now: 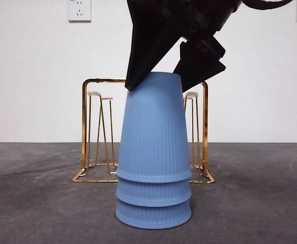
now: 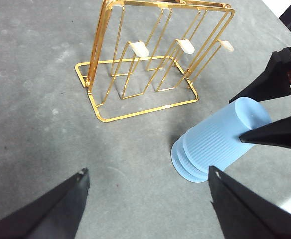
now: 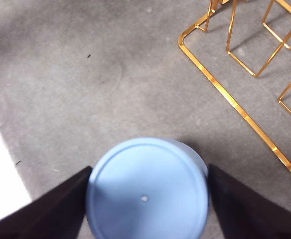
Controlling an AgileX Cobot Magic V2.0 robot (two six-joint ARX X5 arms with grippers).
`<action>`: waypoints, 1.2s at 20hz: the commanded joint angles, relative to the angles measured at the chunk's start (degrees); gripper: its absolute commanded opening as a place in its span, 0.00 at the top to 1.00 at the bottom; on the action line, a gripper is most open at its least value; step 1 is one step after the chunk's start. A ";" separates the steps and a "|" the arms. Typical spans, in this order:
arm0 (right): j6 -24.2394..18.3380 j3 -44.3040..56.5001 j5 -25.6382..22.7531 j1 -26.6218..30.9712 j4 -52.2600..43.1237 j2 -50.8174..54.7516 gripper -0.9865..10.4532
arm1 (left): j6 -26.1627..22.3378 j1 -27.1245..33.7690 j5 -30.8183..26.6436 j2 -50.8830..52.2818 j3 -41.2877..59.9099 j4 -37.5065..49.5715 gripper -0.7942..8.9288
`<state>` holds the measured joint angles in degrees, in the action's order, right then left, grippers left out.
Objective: Pick the top cup and place it on cupholder, pick up the mid cup and place it on cupholder, last pick the bottom cup and place it on cupholder.
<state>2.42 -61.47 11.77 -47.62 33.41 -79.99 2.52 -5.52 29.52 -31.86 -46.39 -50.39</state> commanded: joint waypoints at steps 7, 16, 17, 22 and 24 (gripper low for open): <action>0.13 -1.97 0.17 -0.74 -0.11 1.01 0.71 | -0.13 -0.13 0.26 -0.20 -1.11 0.55 0.53; -0.55 -12.92 -0.33 -0.74 11.04 2.99 0.71 | -0.15 -0.13 0.26 -0.20 -1.11 0.63 0.53; -0.57 -14.86 -0.31 -0.74 12.44 2.99 0.71 | -0.15 -0.13 0.26 -0.20 -1.11 0.61 0.53; -1.88 -24.11 -6.08 -0.52 18.84 2.99 0.71 | -0.17 -0.13 0.26 -0.20 -1.11 0.66 0.53; -2.51 -26.23 -9.01 0.57 19.80 2.99 0.71 | -0.17 -0.13 0.26 -0.20 -1.11 0.66 0.53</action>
<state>0.78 -86.43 3.07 -46.57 53.47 -76.62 2.50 -5.52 29.52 -31.86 -46.39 -50.37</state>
